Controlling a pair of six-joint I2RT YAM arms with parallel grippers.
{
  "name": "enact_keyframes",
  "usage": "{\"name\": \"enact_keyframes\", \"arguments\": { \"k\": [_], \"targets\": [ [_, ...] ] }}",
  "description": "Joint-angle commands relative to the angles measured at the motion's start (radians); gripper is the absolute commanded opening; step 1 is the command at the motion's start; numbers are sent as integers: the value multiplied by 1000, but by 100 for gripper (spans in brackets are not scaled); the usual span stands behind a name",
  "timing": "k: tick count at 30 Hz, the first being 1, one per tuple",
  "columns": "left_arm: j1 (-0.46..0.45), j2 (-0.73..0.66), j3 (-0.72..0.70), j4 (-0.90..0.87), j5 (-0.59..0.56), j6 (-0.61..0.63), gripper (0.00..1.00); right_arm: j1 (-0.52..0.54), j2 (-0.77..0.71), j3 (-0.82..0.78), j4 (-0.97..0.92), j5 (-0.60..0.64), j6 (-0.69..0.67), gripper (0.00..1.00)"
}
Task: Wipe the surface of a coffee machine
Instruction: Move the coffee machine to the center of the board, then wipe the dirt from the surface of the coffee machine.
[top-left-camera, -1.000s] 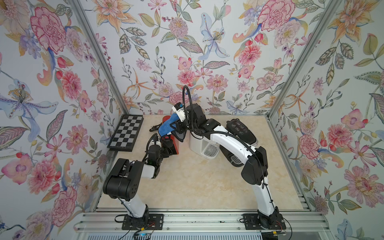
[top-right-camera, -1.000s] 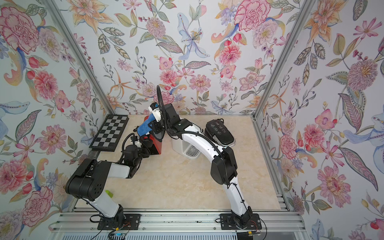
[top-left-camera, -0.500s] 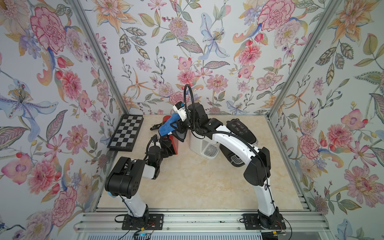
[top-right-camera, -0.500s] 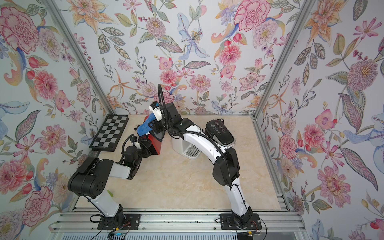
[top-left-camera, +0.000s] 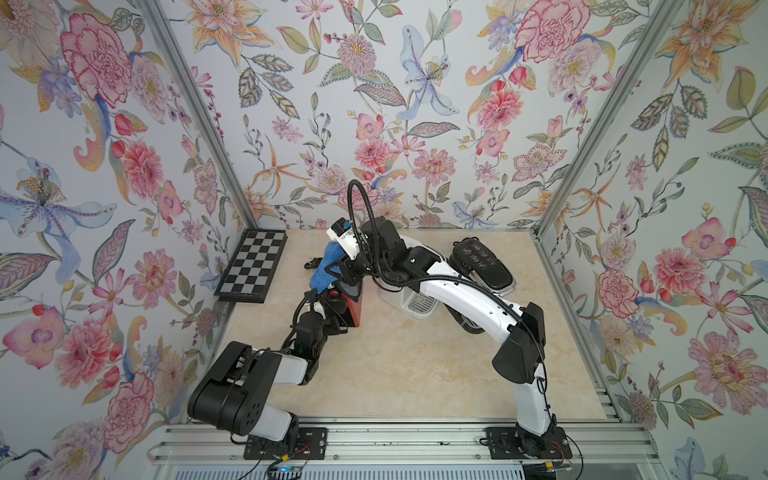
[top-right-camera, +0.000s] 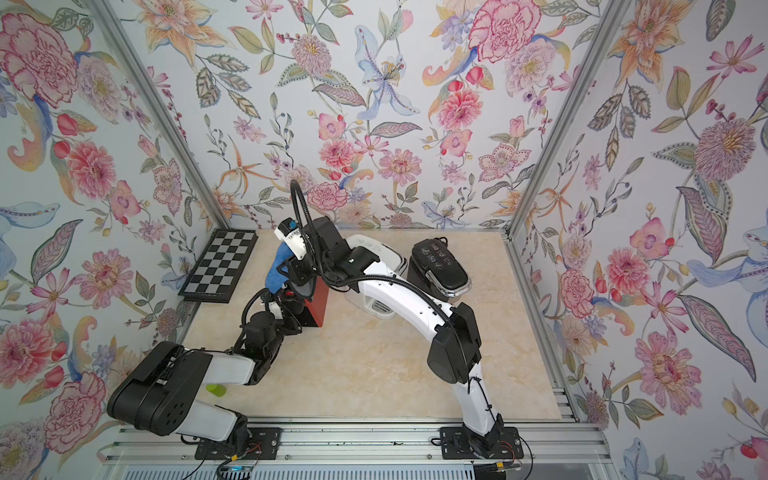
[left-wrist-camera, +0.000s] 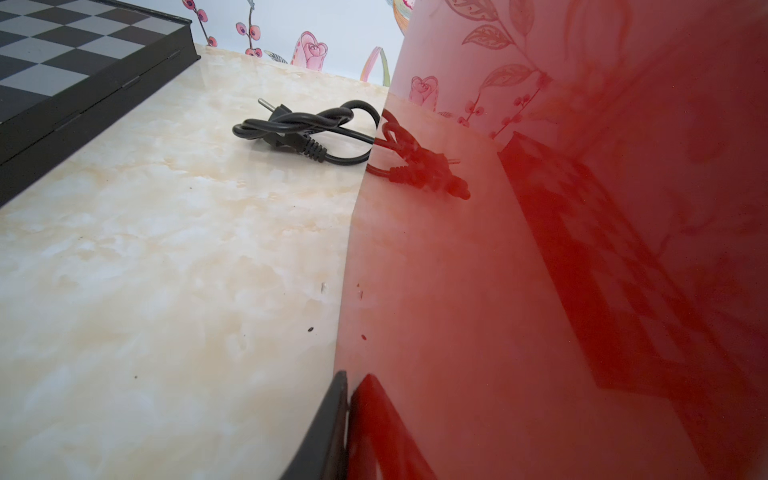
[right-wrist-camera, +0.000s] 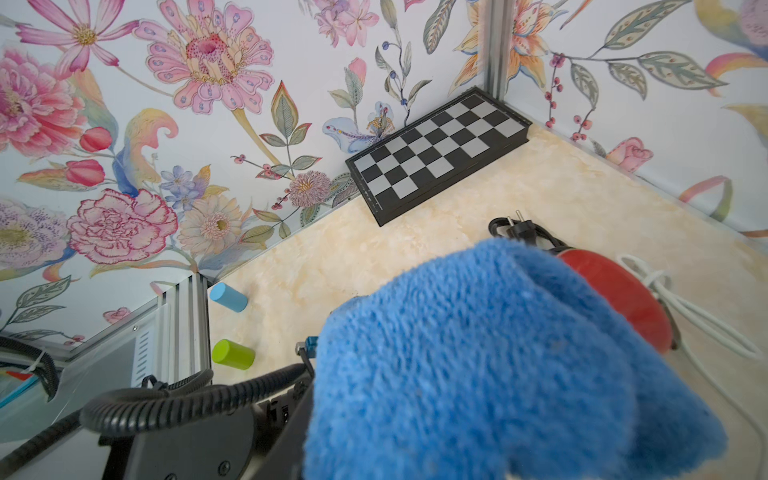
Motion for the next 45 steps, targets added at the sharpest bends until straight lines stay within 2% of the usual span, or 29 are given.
{"name": "enact_keyframes", "arguments": {
  "k": [1, 7, 12, 17, 22, 26, 34, 40, 45],
  "targets": [
    [-30, -65, -26, -52, 69, -101, 12, 14, 24, -15, -24, 22, -15, 35],
    [-31, -118, -28, -105, 63, -99, 12, -36, 160, 102, -58, 104, -2, 33],
    [-34, -147, -56, -103, 59, -113, 12, -123, 317, 278, -83, 84, 51, 32],
    [-34, -186, -81, -122, 54, -127, 13, -160, 353, 324, -88, 95, 86, 31],
    [-34, -192, -83, -129, 37, -130, 12, -83, 270, 171, -75, 133, 11, 31],
    [-34, -157, -86, -96, 47, -140, 12, -35, 152, -33, 64, 174, 4, 30],
    [-34, -118, -82, -69, 60, -153, 12, 33, -17, -198, 173, 163, 13, 31],
    [-33, -117, -81, -61, 60, -162, 12, 55, -105, -467, 302, 183, 87, 30],
    [-34, -110, -81, -57, 69, -162, 13, 6, -83, -652, 420, 155, 184, 30]
  ]
}}
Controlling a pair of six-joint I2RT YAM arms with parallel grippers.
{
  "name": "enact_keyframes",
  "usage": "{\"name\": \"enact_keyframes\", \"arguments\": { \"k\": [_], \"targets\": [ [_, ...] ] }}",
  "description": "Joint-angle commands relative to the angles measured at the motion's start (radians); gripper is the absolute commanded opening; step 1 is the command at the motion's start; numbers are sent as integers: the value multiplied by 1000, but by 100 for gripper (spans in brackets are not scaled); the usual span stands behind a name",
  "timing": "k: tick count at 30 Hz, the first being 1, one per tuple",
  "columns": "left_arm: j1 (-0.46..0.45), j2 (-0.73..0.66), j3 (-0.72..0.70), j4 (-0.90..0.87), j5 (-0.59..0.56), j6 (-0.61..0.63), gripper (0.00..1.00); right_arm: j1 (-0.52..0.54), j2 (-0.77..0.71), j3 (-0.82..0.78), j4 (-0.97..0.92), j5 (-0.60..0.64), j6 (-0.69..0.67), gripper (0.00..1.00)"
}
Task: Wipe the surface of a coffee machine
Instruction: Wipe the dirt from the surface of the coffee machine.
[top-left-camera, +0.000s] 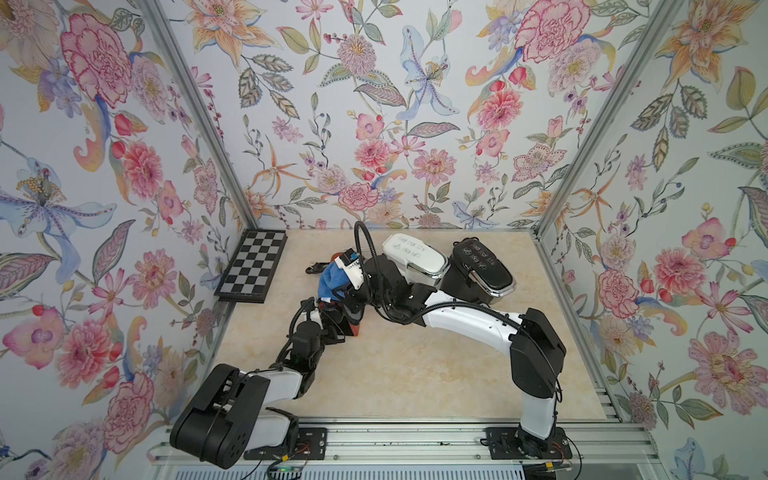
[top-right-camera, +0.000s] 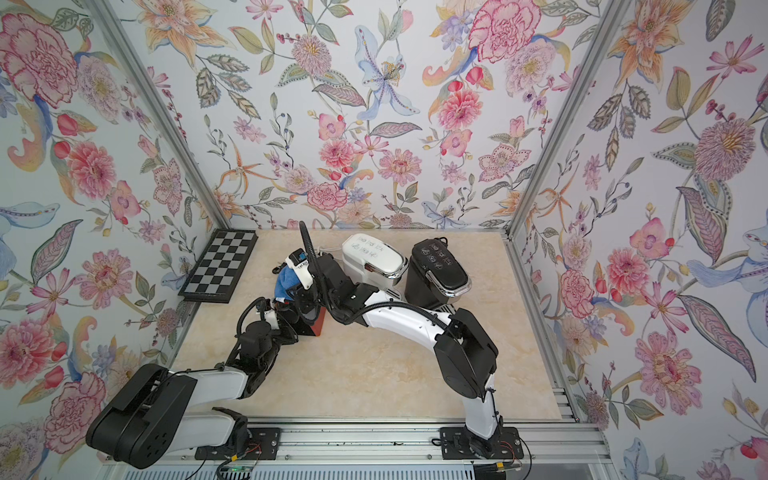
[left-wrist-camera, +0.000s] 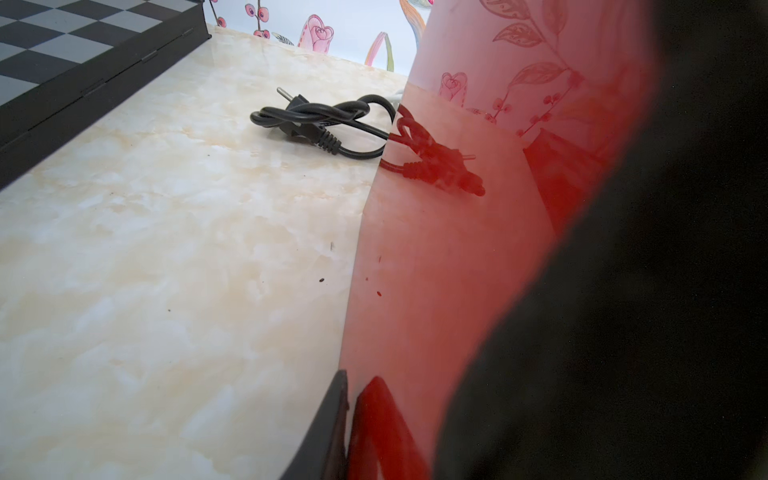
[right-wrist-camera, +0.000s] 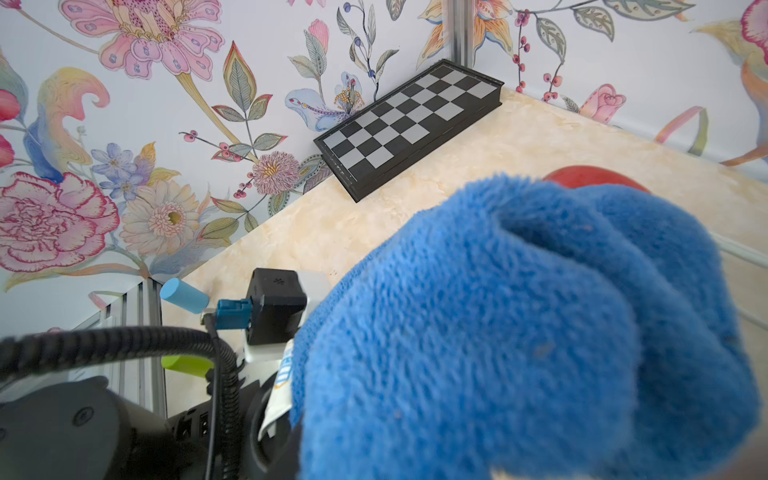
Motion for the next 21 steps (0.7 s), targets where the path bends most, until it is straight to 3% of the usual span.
{"name": "enact_keyframes", "arguments": {
  "k": [1, 11, 17, 21],
  "targets": [
    [-15, 25, 4, 8, 86, -126, 13, -43, 73, -128, -15, -19, 92, 30],
    [-22, 4, 7, -13, 87, -126, 13, -30, 157, -197, 10, -31, 135, 29],
    [-26, -47, -3, -44, 68, -123, 14, -40, 101, -320, 21, 62, 153, 27],
    [-26, -45, 9, -57, 65, -113, 14, -43, 85, -349, 41, 45, 149, 28]
  ]
}}
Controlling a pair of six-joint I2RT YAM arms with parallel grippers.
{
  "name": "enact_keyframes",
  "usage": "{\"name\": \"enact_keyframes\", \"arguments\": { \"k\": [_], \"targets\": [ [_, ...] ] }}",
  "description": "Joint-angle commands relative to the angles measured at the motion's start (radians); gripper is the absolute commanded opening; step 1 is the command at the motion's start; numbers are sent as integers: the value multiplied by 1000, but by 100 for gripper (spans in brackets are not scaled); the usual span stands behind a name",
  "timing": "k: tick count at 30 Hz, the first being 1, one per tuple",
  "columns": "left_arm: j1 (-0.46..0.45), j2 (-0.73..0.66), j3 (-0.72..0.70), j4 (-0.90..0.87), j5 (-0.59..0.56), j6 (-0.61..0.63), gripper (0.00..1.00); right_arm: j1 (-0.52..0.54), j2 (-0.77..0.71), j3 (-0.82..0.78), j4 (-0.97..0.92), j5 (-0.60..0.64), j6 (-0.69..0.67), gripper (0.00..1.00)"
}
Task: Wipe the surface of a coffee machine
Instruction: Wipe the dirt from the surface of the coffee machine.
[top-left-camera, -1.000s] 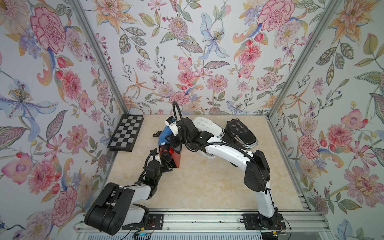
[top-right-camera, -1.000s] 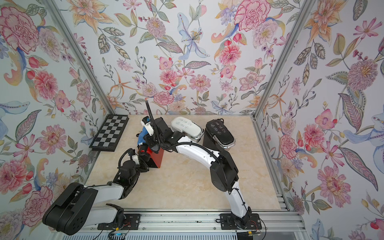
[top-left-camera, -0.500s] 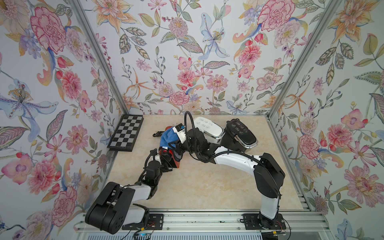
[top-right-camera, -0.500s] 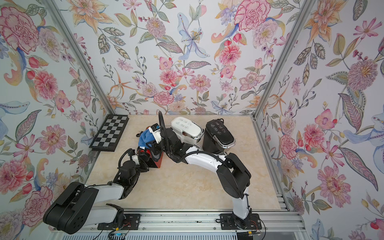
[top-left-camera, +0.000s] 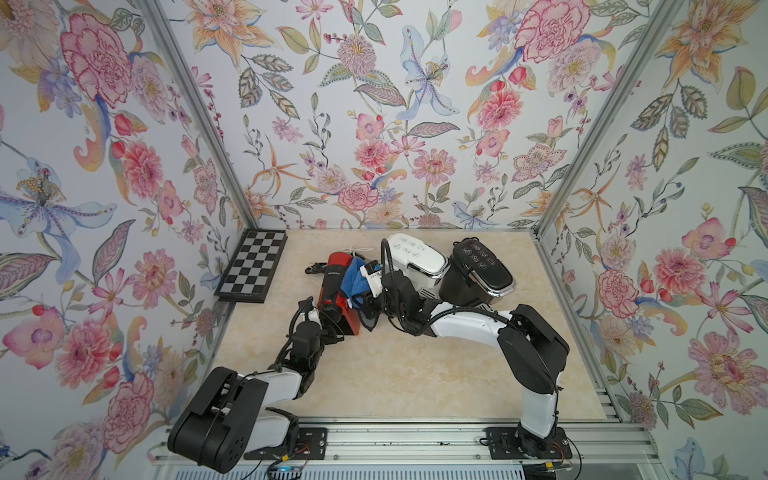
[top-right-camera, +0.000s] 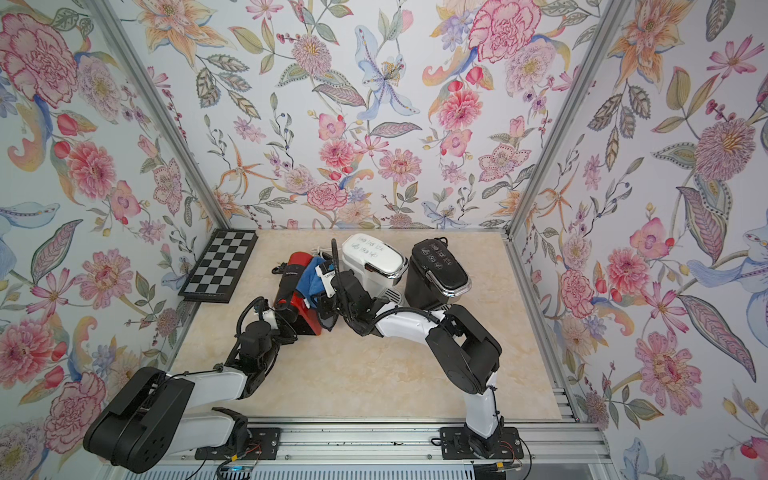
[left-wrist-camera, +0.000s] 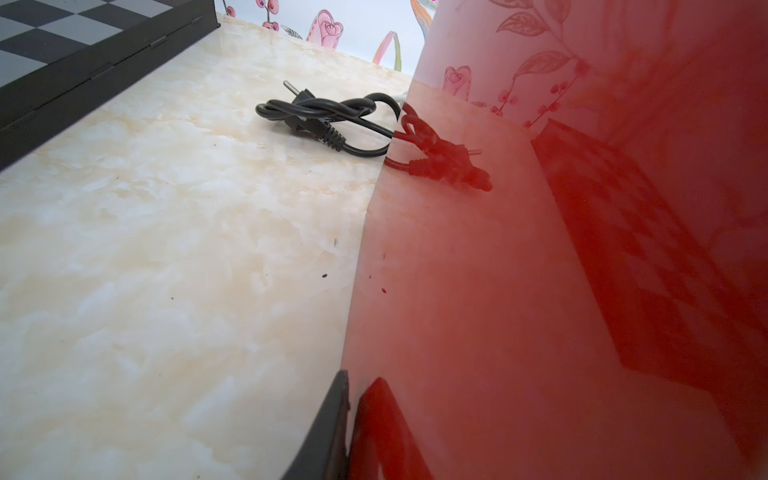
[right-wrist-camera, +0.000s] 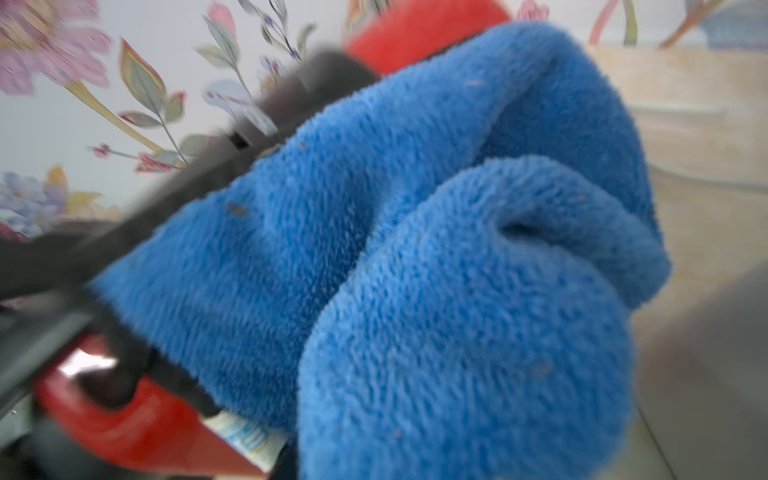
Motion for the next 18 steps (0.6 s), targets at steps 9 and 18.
{"name": "enact_keyframes", "arguments": {
  "k": [9, 18],
  "targets": [
    [-28, 24, 24, 2, 94, -70, 14, 46, 161, 29, -103, -90, 36, 28],
    [-31, 2, 22, -19, 86, -67, 15, -45, 74, 155, -122, -50, -33, 28]
  ]
}}
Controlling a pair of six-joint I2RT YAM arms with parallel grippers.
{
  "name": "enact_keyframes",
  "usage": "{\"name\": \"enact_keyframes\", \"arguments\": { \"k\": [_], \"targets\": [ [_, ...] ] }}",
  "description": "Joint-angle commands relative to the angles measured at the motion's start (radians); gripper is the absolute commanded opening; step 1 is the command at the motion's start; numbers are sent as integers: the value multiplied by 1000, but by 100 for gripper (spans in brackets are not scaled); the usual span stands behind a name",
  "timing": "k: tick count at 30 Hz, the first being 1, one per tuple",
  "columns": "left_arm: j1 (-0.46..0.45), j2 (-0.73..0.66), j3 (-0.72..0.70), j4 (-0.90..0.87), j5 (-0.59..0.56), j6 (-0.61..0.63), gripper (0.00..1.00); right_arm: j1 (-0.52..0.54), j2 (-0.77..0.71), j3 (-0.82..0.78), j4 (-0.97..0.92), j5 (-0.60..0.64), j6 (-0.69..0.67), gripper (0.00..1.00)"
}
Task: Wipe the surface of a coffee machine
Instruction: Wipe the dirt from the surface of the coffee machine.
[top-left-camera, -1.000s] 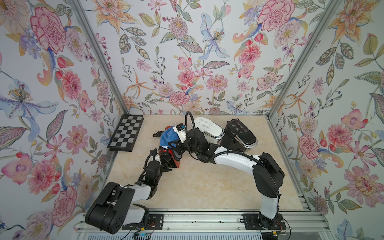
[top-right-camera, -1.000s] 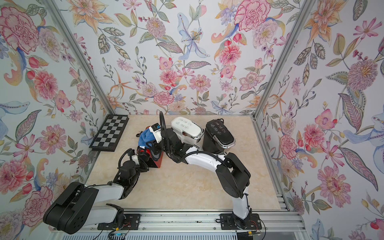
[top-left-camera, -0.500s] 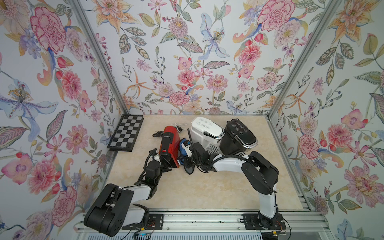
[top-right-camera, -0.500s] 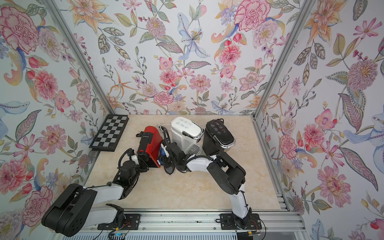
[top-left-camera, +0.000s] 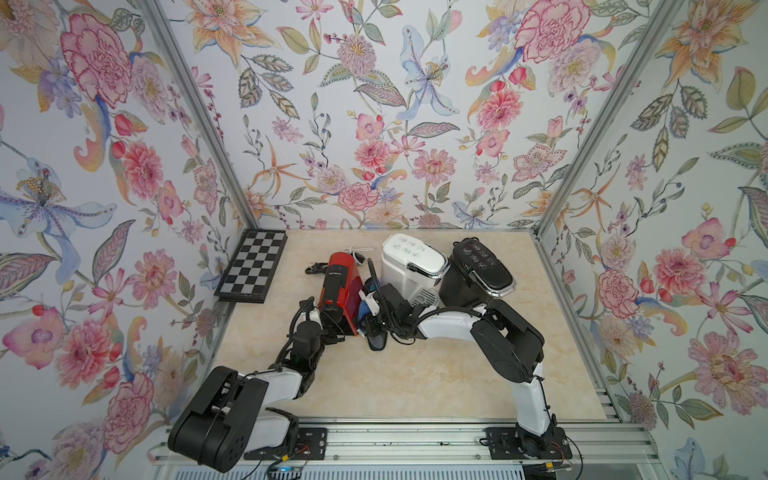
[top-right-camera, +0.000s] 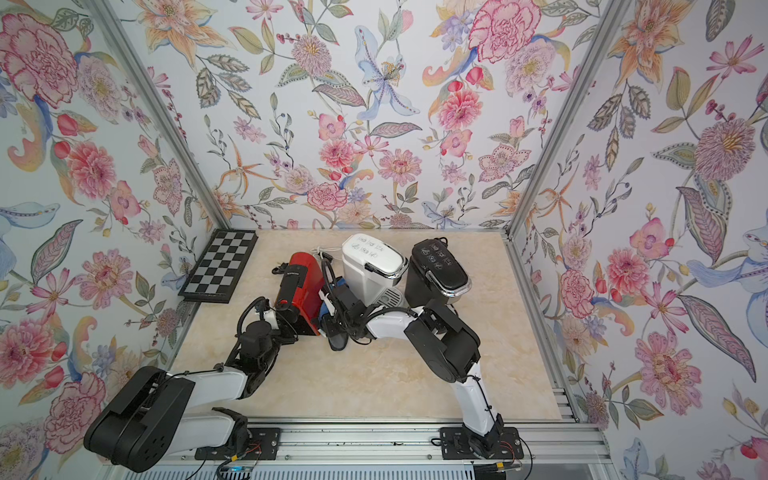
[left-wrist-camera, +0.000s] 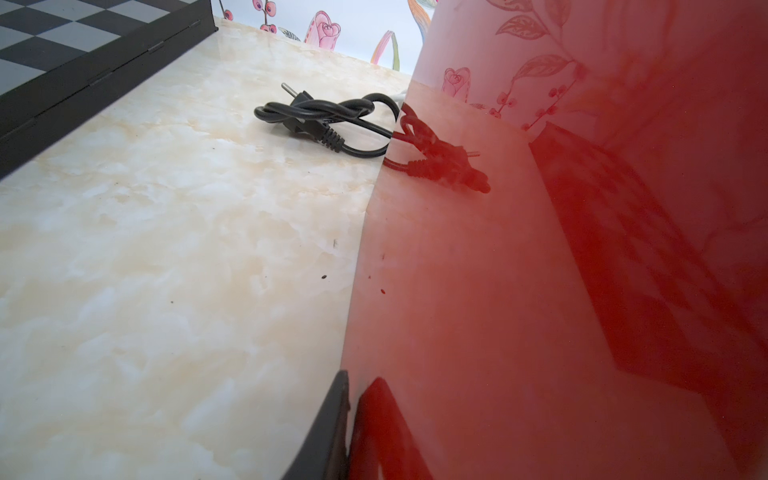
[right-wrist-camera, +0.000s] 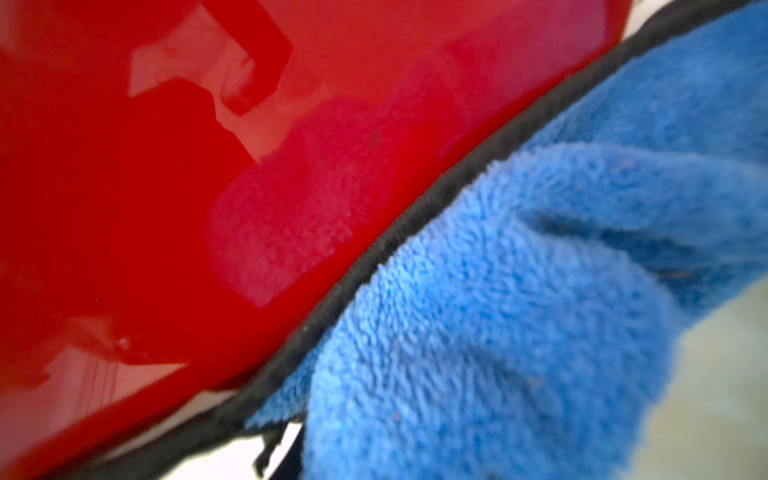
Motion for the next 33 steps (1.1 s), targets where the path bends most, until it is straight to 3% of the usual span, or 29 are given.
{"name": "enact_keyframes", "arguments": {
  "k": [1, 10, 20, 24, 28, 33],
  "targets": [
    [-27, -5, 19, -22, 91, -84, 15, -34, -70, 92, 23, 17, -50, 29],
    [-34, -15, 20, -27, 90, -91, 16, -56, -55, 228, -23, 2, -85, 30],
    [-48, -10, 39, -44, 83, -105, 22, -57, 171, 309, -66, 1, -77, 29],
    [-68, 0, 54, -50, 81, -106, 25, -52, 173, 330, -74, 7, -87, 29],
    [-84, -5, 64, -53, 70, -114, 36, -60, 161, 329, -88, 3, -91, 29],
    [-95, -12, 101, -125, 78, -121, 59, -57, 37, 260, -88, 9, -100, 29]
  ]
}}
